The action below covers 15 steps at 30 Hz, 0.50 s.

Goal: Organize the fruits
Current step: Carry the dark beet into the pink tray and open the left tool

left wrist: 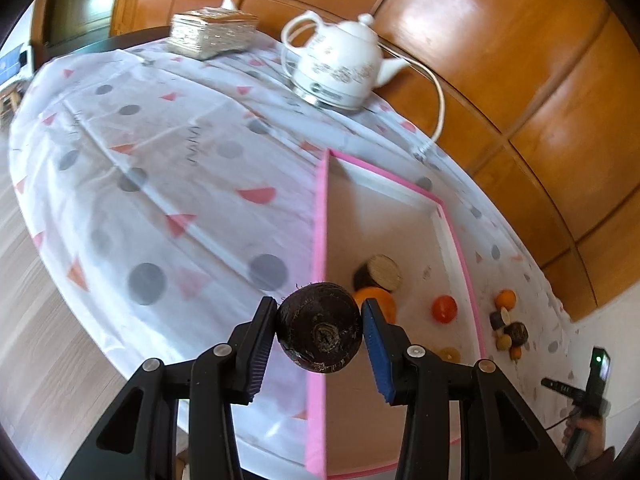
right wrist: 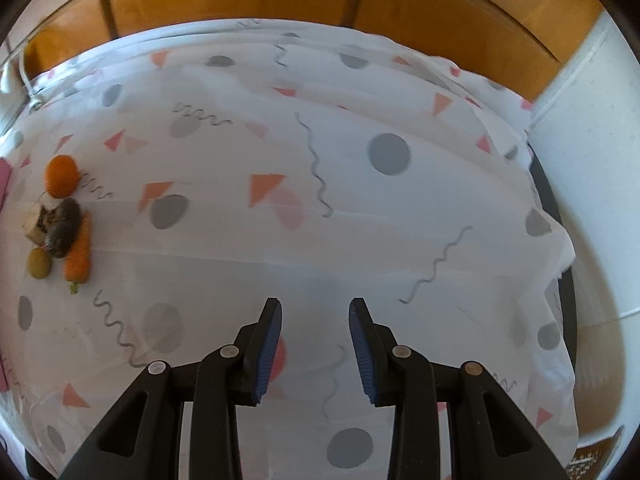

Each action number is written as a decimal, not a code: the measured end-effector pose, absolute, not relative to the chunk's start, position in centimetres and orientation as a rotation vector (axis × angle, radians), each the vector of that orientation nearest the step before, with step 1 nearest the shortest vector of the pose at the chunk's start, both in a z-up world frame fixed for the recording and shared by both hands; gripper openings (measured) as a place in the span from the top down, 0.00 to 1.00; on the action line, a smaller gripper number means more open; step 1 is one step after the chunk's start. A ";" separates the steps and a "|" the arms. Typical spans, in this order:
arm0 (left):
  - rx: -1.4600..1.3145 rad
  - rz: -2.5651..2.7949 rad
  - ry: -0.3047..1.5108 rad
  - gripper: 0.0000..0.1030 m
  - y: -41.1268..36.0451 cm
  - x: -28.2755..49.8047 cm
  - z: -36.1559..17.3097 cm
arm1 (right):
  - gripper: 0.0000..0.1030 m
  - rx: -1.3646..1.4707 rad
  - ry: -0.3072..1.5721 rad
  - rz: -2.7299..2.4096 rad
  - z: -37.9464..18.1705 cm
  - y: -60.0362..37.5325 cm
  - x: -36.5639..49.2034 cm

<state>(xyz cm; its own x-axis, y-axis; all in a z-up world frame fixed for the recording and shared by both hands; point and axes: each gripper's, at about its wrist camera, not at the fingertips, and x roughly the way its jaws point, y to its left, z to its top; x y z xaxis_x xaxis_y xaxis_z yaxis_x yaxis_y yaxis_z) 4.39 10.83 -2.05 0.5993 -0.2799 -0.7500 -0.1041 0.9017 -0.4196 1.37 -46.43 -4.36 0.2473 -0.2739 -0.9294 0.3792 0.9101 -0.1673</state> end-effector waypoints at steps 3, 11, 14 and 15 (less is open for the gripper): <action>-0.473 -0.098 0.931 0.58 11.3 4.4 -2.1 | 0.66 0.102 1.239 -0.457 -4.2 -46.7 1.3; -0.431 -0.171 0.957 0.57 8.2 4.6 -2.6 | 0.66 0.090 1.237 -0.457 -3.9 -46.2 1.4; -0.417 -0.201 0.968 0.57 7.0 4.8 -2.7 | 0.66 0.086 1.233 -0.454 -3.8 -45.9 1.2; -0.408 -0.210 0.973 0.57 6.6 4.9 -2.7 | 0.66 0.084 1.233 -0.452 -3.7 -45.8 1.2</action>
<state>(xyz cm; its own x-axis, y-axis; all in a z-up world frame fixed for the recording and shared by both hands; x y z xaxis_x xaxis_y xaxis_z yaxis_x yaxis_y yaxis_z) 4.89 6.56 -2.74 0.5503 -0.3518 -0.7573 -0.0089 0.9044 -0.4266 1.21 -45.82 -3.73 0.2551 -0.2878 -0.9231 0.3771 0.9087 -0.1791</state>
